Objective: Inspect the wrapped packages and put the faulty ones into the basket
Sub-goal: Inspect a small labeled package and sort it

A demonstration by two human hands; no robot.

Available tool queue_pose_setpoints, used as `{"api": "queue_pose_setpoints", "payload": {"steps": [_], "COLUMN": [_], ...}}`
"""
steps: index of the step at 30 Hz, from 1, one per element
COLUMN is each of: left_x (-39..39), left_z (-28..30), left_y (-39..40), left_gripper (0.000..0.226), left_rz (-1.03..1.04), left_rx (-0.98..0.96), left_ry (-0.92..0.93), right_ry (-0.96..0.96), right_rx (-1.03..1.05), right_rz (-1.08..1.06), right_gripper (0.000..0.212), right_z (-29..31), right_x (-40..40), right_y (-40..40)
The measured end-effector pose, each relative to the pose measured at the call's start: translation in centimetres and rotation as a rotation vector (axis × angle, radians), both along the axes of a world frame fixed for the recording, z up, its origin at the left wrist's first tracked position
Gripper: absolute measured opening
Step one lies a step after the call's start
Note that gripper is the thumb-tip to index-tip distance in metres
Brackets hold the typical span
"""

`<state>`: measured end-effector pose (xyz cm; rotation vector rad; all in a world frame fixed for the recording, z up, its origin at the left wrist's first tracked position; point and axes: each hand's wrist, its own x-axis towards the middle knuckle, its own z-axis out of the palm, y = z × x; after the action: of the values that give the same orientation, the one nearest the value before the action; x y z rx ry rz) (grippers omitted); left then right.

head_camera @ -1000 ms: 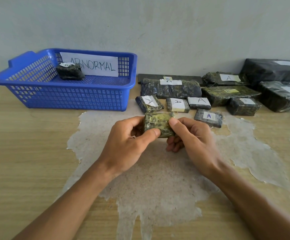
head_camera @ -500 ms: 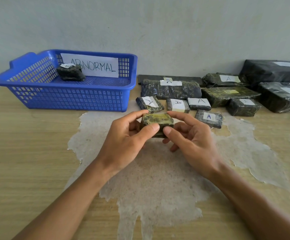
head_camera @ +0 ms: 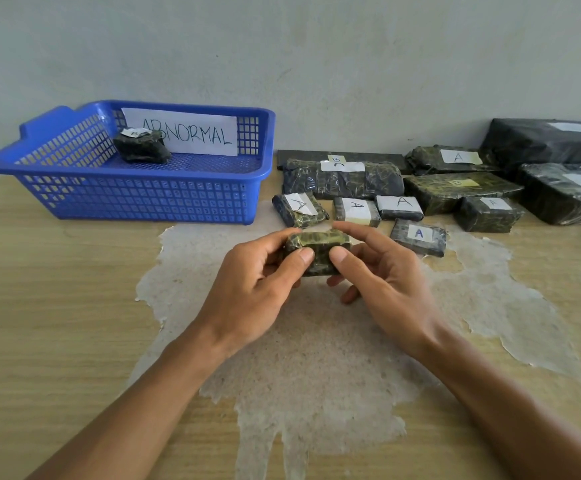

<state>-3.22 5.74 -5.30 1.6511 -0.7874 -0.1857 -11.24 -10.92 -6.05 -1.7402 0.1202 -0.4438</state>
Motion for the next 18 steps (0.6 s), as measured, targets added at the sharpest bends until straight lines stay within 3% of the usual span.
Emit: {"api": "queue_pose_setpoints", "payload": {"steps": [6,11,18], "left_x": [-0.01,0.06,0.11], "left_z": [-0.13,-0.39,-0.28], "left_y": [-0.12,-0.19,-0.06], "left_gripper": [0.020,0.044,0.027], "left_rz": [0.007,0.034,0.040], "left_rx": [-0.041,-0.013,0.016], "left_ry": [0.071,0.057,0.020], "right_ry": [-0.011,-0.015,-0.017], "right_rx": [-0.005,-0.016,-0.026], "right_rz": [-0.024,-0.040,-0.024], "right_gripper": [0.030,0.027,0.034], "right_z": [-0.12,-0.16,-0.17], "right_x": [-0.01,0.04,-0.03], "right_y": [0.05,0.09,-0.06]}}
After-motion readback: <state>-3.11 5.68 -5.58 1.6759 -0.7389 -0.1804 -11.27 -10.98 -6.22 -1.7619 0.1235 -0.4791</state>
